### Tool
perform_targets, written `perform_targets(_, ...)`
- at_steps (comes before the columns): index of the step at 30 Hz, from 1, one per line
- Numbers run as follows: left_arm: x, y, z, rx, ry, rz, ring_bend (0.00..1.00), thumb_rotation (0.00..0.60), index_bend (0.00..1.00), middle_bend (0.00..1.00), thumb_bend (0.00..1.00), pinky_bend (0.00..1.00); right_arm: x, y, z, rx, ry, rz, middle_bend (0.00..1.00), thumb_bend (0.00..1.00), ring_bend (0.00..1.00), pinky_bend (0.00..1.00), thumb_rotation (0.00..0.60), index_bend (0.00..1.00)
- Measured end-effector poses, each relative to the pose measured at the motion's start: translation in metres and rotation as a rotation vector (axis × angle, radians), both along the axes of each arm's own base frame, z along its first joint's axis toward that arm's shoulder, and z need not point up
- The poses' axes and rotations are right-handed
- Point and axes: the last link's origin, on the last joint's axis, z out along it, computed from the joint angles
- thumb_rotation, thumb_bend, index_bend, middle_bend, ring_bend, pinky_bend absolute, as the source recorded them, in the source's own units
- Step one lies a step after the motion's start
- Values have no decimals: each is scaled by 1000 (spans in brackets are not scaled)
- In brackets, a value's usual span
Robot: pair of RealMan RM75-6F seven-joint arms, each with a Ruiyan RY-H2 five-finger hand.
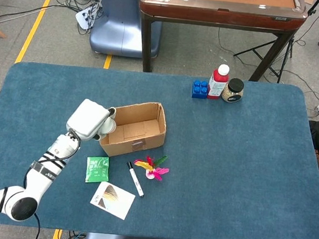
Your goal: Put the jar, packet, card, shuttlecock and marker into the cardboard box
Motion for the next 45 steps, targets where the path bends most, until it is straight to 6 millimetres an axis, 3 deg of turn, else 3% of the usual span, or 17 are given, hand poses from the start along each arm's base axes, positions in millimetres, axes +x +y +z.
perform_targets(4, 8, 12, -16, -15, 4, 6, 923, 600, 497, 949, 135, 1000, -1, 0, 1, -1, -5, -5, 351, 191, 262, 392, 600, 257)
perform_targets(8, 12, 17, -28, -24, 24, 5, 921, 600, 286, 939, 135, 1000, -2, 0, 2, 0, -10, -6, 351, 191, 262, 392, 600, 257)
perform_targets(10, 12, 17, -29, -22, 25, 9, 921, 600, 177, 936, 135, 1000, -2, 0, 2, 0, -11, -5, 351, 191, 262, 392, 600, 257)
perform_targets(16, 13, 15, -28, -13, 20, 30, 921, 600, 51, 935, 135, 1000, -2, -2, 1, 7, -14, -5, 351, 191, 262, 392, 600, 257)
perform_targets(22, 16, 2, -21, -9, -3, 34, 904, 600, 122, 892, 135, 1000, -1, -2, -1, 18, -13, -4, 351, 191, 262, 392, 600, 257)
perform_targets(28, 13, -28, -6, -46, -15, 53, 893, 600, 238, 882, 135, 1000, -2, -2, -1, 18, -14, -5, 351, 191, 262, 392, 600, 257)
perform_targets(35, -7, -71, 15, -66, 33, 60, 907, 600, 339, 890, 135, 1000, -1, -1, -1, 15, -10, -4, 351, 191, 262, 392, 600, 257)
perform_targets(45, -32, -112, 26, -89, 48, 12, 917, 600, 431, 901, 135, 1000, 0, -2, -4, 19, -2, -11, 351, 191, 262, 392, 600, 257)
